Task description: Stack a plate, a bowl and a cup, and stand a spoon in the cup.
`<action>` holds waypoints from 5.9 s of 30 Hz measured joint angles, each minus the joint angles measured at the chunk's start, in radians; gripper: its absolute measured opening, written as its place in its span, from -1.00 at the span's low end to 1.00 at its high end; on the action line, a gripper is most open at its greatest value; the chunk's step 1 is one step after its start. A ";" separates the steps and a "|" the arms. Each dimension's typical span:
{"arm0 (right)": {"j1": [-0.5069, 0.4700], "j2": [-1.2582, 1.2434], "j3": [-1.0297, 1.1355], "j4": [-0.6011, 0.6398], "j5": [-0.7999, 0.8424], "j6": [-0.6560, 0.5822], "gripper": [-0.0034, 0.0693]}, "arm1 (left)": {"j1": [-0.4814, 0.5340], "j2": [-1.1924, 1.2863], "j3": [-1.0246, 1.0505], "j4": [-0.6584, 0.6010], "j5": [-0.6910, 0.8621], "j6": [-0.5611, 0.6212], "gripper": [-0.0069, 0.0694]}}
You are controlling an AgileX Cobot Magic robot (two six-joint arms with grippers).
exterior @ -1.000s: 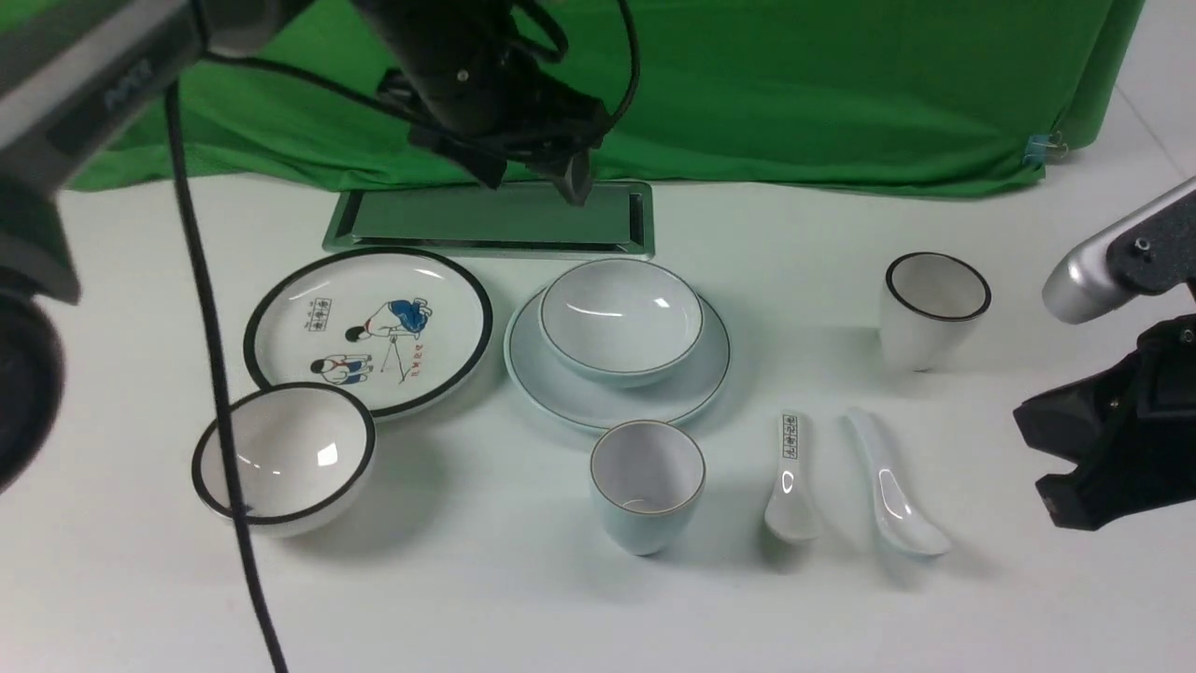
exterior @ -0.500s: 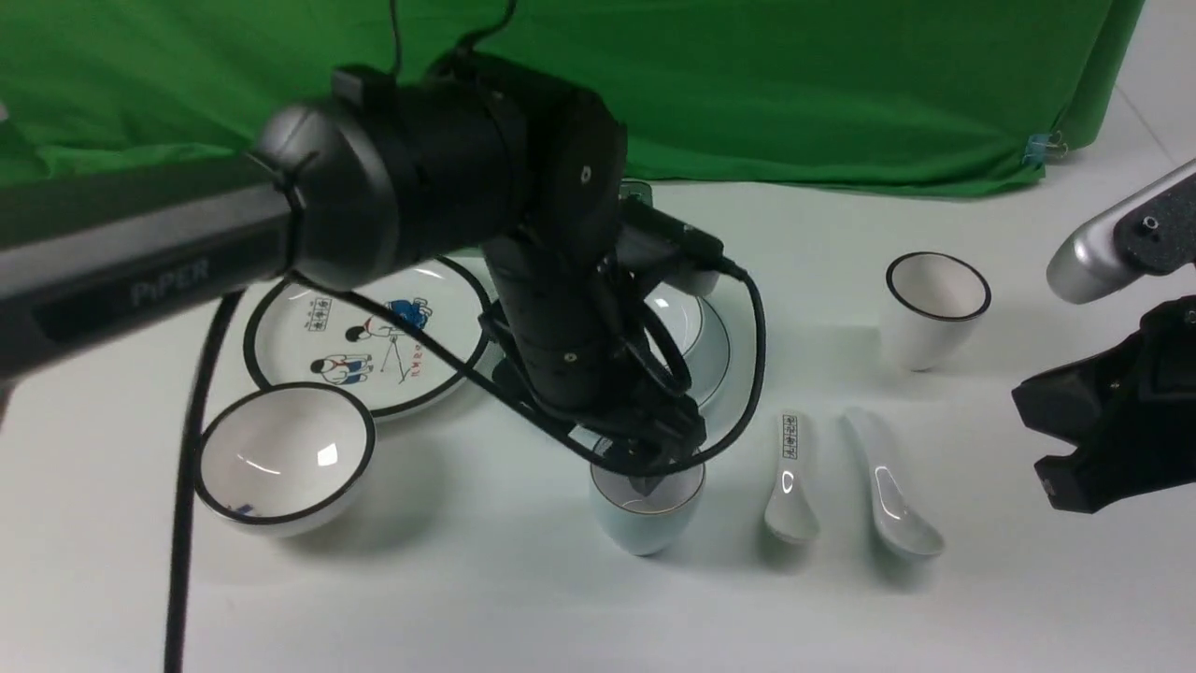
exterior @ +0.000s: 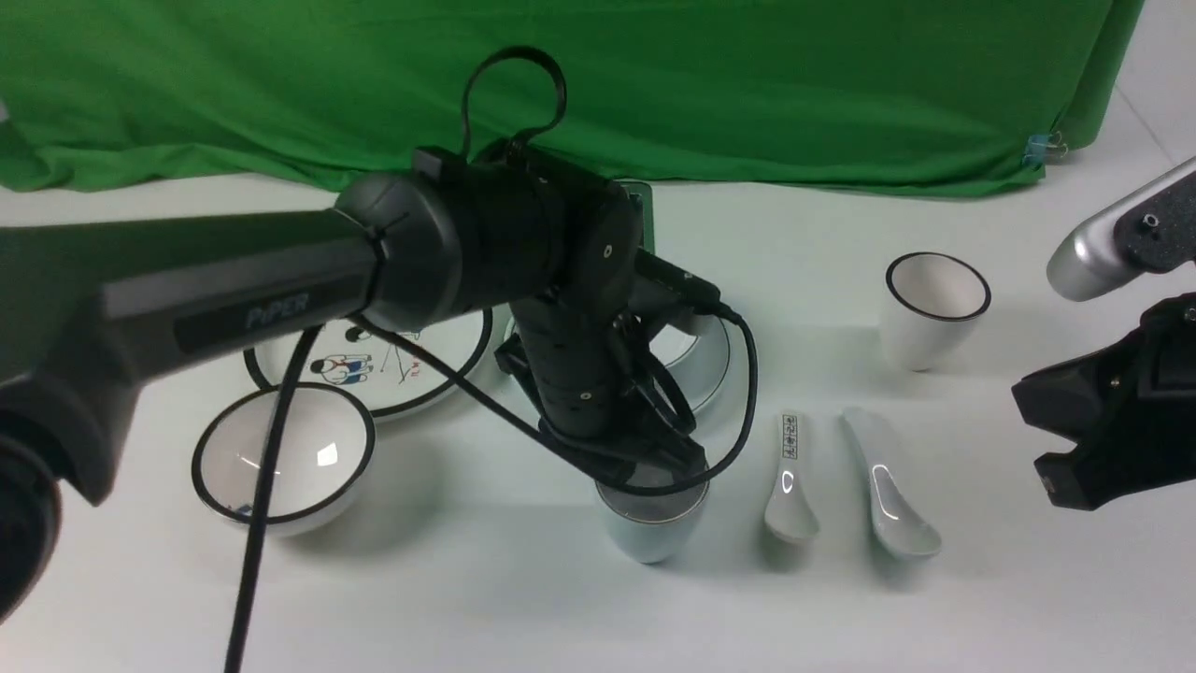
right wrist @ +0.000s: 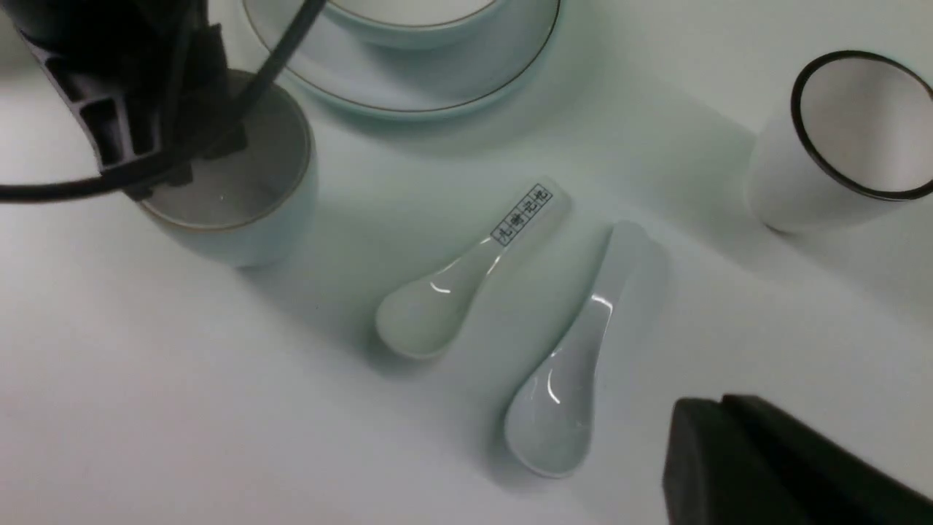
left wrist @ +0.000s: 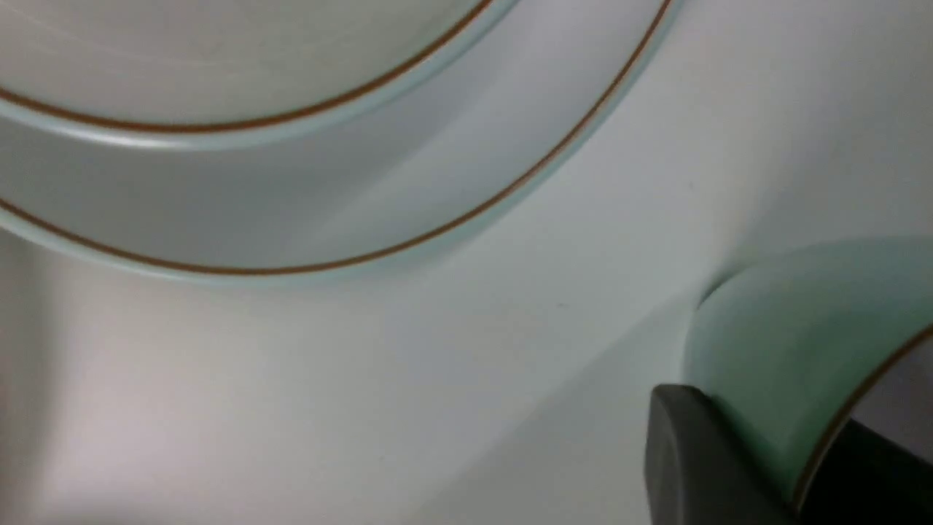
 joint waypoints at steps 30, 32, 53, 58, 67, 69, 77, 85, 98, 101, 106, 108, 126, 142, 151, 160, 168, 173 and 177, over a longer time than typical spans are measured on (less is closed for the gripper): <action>0.000 0.091 -0.001 -0.001 0.038 0.021 -0.68 | 0.206 0.409 -0.751 -0.023 0.213 -0.007 -0.53; 0.000 0.135 -0.003 -0.001 0.040 0.046 -0.52 | 0.206 0.409 -0.758 -0.022 0.220 -0.007 -0.30; 0.000 0.786 -0.333 -0.045 -0.005 0.107 0.46 | 0.206 -0.111 -0.895 0.068 0.271 -0.008 -0.42; 0.000 0.850 -0.347 -0.046 -0.040 0.132 0.46 | 0.206 -0.220 -0.737 0.078 0.271 -0.006 -0.86; 0.000 0.866 -0.350 -0.046 -0.078 0.135 -0.23 | 0.205 -0.515 -0.098 0.175 0.144 -0.043 -0.92; 0.000 0.866 -0.350 -0.046 -0.077 0.131 -0.44 | 0.205 -0.598 0.037 0.175 0.076 -0.058 -0.92; 0.001 0.830 -0.461 -0.041 -0.016 0.130 -0.45 | 0.205 -0.885 0.442 0.187 -0.125 -0.115 -0.92; 0.032 0.766 -0.582 0.151 -0.343 0.132 -0.45 | 0.205 -1.164 0.809 0.168 -0.513 -0.172 -0.91; 0.244 0.924 -0.582 0.165 -1.044 0.132 -0.45 | 0.205 -1.276 1.006 0.167 -0.763 -0.189 -0.91; 0.257 0.966 -0.582 0.162 -1.107 0.132 -0.45 | 0.205 -1.276 1.006 0.167 -0.766 -0.189 -0.91; 0.259 1.043 -0.582 0.162 -1.144 0.132 -0.45 | 0.205 -1.276 1.006 0.172 -0.768 -0.184 -0.91; 0.259 1.054 -0.582 0.162 -1.144 0.132 -0.45 | 0.205 -1.276 1.006 0.174 -0.768 -0.184 -0.91; 0.258 0.854 -0.579 0.164 -0.785 0.000 -0.35 | 0.205 -1.276 1.006 0.187 -0.771 -0.184 -0.91; 0.259 -0.068 -0.121 0.164 -0.513 -0.108 -0.87 | 0.205 -1.276 1.007 0.190 -0.772 -0.182 -0.91; 0.259 -0.410 0.105 0.164 -0.489 -0.099 -0.83 | 0.205 -1.276 1.007 0.190 -0.772 -0.181 -0.91; 0.259 -0.478 0.130 0.164 -0.484 -0.097 -0.77 | 0.205 -1.276 1.007 0.190 -0.772 -0.180 -0.91; 0.259 -0.478 0.136 0.164 -0.450 -0.103 -0.87 | 0.205 -1.276 1.007 0.190 -0.772 -0.180 -0.91; 0.259 -0.478 0.151 0.164 -0.452 -0.162 -0.87 | 0.205 -1.276 1.007 0.190 -0.772 -0.180 -0.91; 0.259 -0.478 0.216 0.160 -0.523 -0.179 -0.87 | 0.205 -1.276 1.007 0.190 -0.772 -0.180 -0.90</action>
